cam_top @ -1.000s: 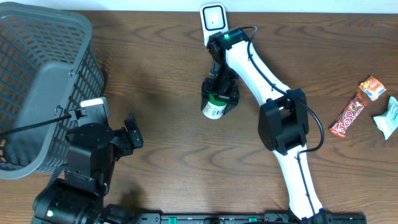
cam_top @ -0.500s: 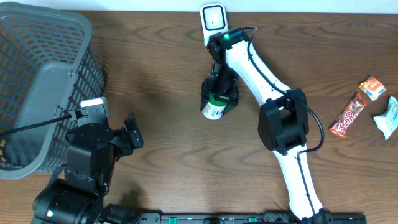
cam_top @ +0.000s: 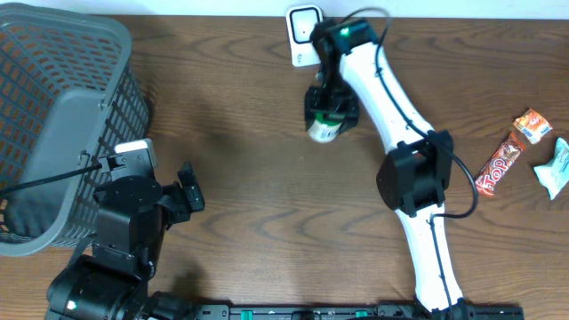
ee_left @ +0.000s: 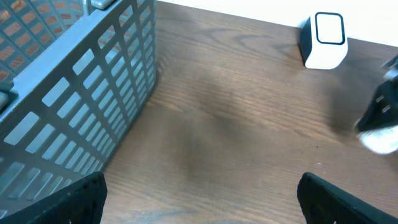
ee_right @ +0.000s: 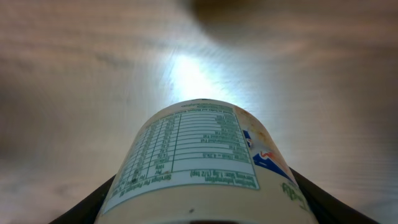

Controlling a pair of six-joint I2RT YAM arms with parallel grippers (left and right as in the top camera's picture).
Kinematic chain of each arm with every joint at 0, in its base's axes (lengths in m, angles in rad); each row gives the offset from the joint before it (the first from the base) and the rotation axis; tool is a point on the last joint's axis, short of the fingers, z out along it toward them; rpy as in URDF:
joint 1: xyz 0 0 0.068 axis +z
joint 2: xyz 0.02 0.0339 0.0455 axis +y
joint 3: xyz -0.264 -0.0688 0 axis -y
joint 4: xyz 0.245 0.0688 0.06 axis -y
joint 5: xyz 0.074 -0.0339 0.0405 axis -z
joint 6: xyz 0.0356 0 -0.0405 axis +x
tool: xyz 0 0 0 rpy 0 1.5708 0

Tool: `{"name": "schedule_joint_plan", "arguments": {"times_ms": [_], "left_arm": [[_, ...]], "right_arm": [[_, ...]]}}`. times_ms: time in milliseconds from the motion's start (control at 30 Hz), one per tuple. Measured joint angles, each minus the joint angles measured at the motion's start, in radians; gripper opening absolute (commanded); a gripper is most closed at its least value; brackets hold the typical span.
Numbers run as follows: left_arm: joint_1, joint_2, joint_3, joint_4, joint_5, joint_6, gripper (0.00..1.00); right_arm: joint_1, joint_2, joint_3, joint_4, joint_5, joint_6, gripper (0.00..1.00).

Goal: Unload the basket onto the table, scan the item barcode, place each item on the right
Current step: 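Lift the jar and raise it toward the white scanner, then hold the jar label facing the scanner with the right gripper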

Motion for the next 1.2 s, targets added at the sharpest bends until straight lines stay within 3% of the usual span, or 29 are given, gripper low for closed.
{"name": "schedule_joint_plan", "arguments": {"times_ms": [233, 400, 1200], "left_arm": [[0.000, 0.000, 0.000, 0.000, 0.000, 0.000, 0.98], [0.000, 0.000, 0.000, 0.000, 0.000, 0.000, 0.98], [0.000, 0.000, 0.000, 0.000, 0.000, 0.000, 0.98]], "right_arm": [[0.002, 0.000, 0.113, 0.002, 0.190, 0.000, 0.26], [0.022, 0.000, 0.113, 0.080, 0.275, 0.000, 0.14], [0.069, 0.000, 0.112, 0.607, 0.544, -0.111, 0.17]]}}
